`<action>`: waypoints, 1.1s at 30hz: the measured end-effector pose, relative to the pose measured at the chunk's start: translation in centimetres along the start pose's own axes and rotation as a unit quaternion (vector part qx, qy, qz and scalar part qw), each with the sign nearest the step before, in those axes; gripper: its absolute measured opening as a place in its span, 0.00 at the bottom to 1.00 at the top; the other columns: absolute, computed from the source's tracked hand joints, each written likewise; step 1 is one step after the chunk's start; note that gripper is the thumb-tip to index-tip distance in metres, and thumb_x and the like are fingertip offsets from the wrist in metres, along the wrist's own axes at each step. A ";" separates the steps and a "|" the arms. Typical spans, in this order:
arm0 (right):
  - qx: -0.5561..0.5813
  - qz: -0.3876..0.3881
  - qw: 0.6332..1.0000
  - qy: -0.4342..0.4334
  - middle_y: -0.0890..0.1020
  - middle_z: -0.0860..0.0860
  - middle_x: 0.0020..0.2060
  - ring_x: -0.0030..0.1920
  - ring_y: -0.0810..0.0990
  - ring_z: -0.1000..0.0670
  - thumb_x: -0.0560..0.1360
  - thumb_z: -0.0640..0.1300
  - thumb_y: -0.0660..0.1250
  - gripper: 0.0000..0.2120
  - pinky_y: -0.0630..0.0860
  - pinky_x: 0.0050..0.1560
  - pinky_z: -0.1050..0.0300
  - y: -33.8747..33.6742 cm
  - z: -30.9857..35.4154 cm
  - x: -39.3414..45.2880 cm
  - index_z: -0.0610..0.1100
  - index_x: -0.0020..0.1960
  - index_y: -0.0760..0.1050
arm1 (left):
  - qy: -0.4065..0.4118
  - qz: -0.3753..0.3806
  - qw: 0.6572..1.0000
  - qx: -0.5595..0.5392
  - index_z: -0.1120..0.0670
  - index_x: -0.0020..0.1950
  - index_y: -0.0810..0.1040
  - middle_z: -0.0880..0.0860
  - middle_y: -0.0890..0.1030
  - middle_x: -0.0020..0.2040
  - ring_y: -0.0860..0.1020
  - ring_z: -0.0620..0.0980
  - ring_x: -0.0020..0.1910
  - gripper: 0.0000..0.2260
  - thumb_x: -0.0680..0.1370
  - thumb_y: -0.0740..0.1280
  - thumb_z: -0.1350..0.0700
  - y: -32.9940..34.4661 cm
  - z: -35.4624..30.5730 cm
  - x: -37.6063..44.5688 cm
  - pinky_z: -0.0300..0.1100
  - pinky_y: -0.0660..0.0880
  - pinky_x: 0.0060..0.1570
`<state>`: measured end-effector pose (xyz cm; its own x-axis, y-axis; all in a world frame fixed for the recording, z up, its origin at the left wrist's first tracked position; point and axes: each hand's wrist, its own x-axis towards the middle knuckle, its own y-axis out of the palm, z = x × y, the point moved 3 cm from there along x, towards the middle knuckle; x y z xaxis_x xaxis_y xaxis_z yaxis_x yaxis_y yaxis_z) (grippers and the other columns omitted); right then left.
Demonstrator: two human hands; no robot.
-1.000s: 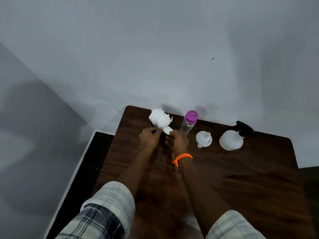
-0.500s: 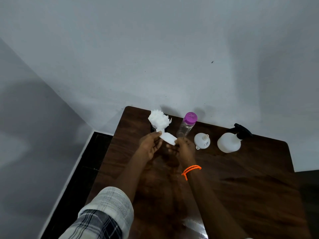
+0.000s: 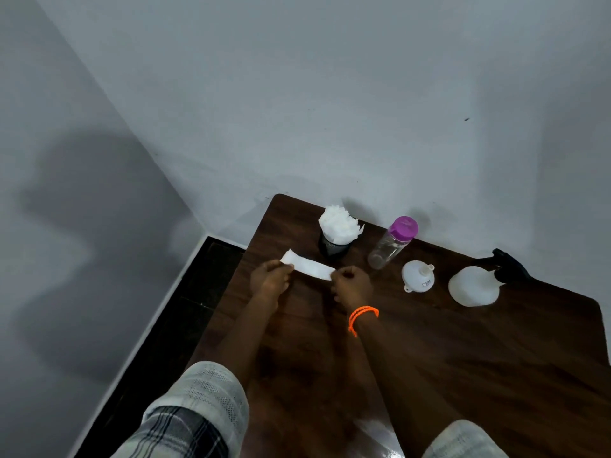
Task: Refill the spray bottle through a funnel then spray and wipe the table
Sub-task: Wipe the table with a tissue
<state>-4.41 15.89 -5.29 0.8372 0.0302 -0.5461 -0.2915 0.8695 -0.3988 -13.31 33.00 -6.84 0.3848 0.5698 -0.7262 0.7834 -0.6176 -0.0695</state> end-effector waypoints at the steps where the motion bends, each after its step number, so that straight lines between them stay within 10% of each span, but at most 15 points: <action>1: -0.077 -0.027 0.996 -0.030 0.86 0.42 0.48 0.50 0.84 0.41 0.73 0.43 0.71 0.05 0.80 0.53 0.51 0.2 -0.1 -0.1 0.44 0.49 0.82 | 0.043 -0.047 0.992 0.108 0.56 0.64 0.79 0.56 0.82 0.60 0.82 0.54 0.55 0.20 0.73 0.77 0.57 -0.8 0.1 0.2 0.45 0.80 0.54; 8: -0.332 0.019 0.897 -0.292 0.80 0.42 0.66 0.65 0.78 0.39 0.75 0.50 0.57 0.26 0.74 0.66 0.45 4.3 -2.2 -1.5 0.44 0.70 0.76 | 0.439 0.022 0.769 0.465 0.63 0.68 0.78 0.62 0.79 0.66 0.77 0.61 0.68 0.23 0.75 0.60 0.56 -1.1 2.0 -0.1 0.57 0.74 0.67; 15: -0.477 0.079 0.832 -0.271 0.64 0.48 0.79 0.80 0.60 0.49 0.81 0.51 0.51 0.27 0.50 0.79 0.48 6.6 -4.3 -1.1 0.48 0.80 0.62 | 0.420 0.159 0.615 0.648 0.59 0.81 0.58 0.59 0.57 0.81 0.53 0.54 0.82 0.39 0.72 0.38 0.46 1.4 3.0 2.3 0.45 0.40 0.78; 22: -0.489 0.043 0.832 -0.257 0.63 0.45 0.80 0.80 0.59 0.46 0.77 0.55 0.37 0.36 0.50 0.79 0.44 7.5 -3.3 1.4 0.46 0.81 0.59 | 0.453 0.188 0.586 0.646 0.57 0.82 0.55 0.56 0.53 0.83 0.49 0.52 0.82 0.27 0.83 0.57 0.55 3.0 0.5 4.7 0.45 0.41 0.79; 33: -0.517 0.108 0.803 -0.276 0.55 0.47 0.82 0.82 0.52 0.46 0.84 0.54 0.43 0.27 0.43 0.81 0.47 9.9 -2.3 0.4 0.52 0.83 0.51 | 0.387 0.130 0.630 0.661 0.53 0.81 0.60 0.53 0.58 0.82 0.52 0.49 0.82 0.24 0.84 0.55 0.52 -0.6 0.4 4.2 0.50 0.39 0.79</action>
<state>-8.03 23.41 -11.17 0.7098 0.5874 -0.3887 -0.4468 -0.0510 -0.8932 -12.35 35.54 -10.10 0.9393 0.1334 -0.3162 -0.2500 -0.3652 -0.8967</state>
